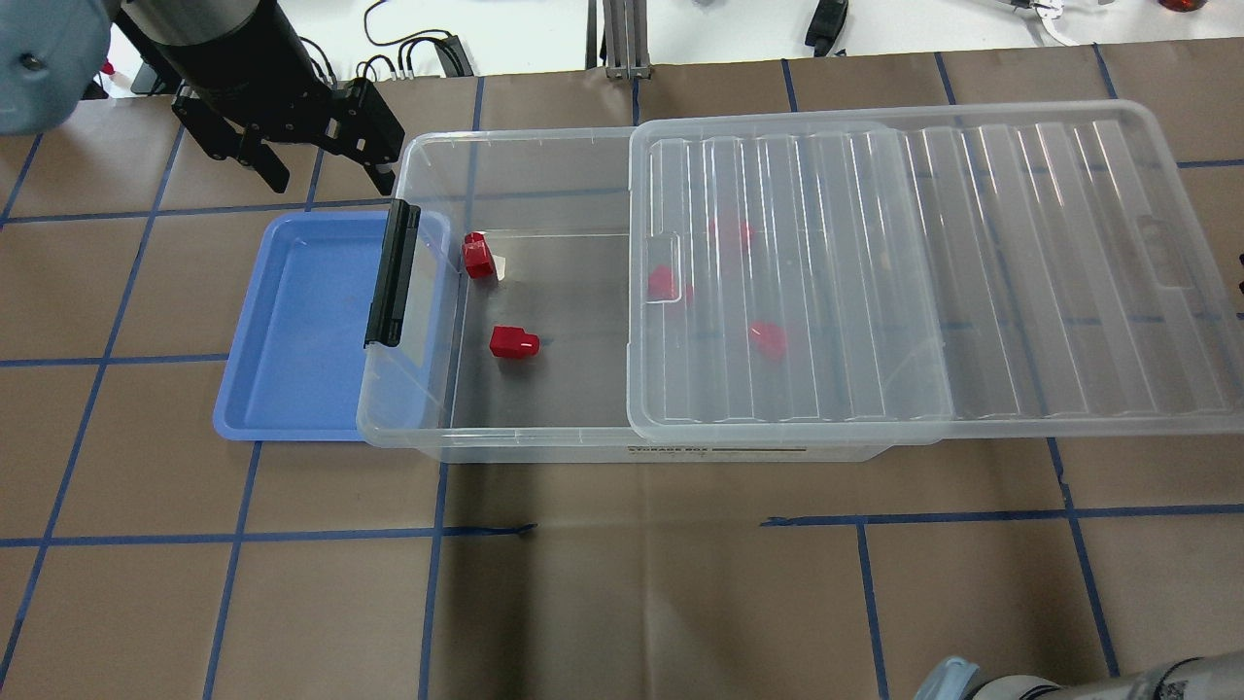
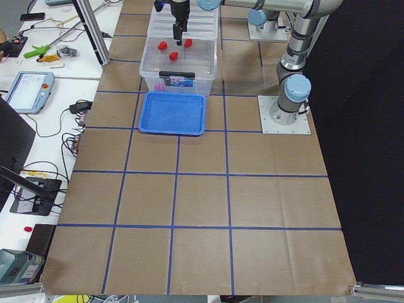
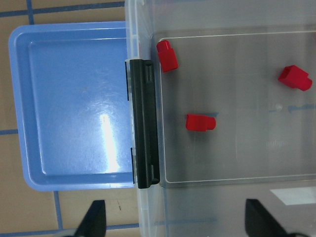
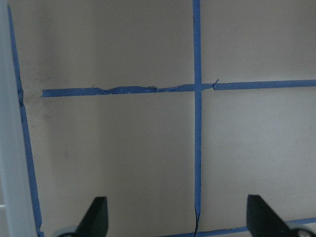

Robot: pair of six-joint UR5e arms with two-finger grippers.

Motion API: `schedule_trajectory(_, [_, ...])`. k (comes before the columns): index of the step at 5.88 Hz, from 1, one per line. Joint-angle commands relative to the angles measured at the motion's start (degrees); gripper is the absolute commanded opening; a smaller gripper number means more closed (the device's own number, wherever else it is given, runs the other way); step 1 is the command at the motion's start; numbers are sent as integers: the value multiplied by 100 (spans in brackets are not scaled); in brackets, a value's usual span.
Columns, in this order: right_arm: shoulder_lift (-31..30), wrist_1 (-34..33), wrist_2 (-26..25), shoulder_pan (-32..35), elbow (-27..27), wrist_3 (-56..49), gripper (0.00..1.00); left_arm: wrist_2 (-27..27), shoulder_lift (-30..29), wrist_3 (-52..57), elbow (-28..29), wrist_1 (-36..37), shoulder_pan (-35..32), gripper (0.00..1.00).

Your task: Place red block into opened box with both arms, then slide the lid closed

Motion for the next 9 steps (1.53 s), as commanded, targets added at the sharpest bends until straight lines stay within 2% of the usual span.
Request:
schedule_trajectory(1, [-194, 13, 59, 32, 129, 31, 100, -11, 24, -669, -77, 196, -13, 98])
schedule_trajectory(4, [-431, 13, 191, 59, 454, 214, 100, -3, 94, -549, -103, 214, -13, 98])
schedule_trajectory(9, [-510, 13, 358, 383, 542, 215, 100, -46, 112, -241, -112, 232, -4, 98])
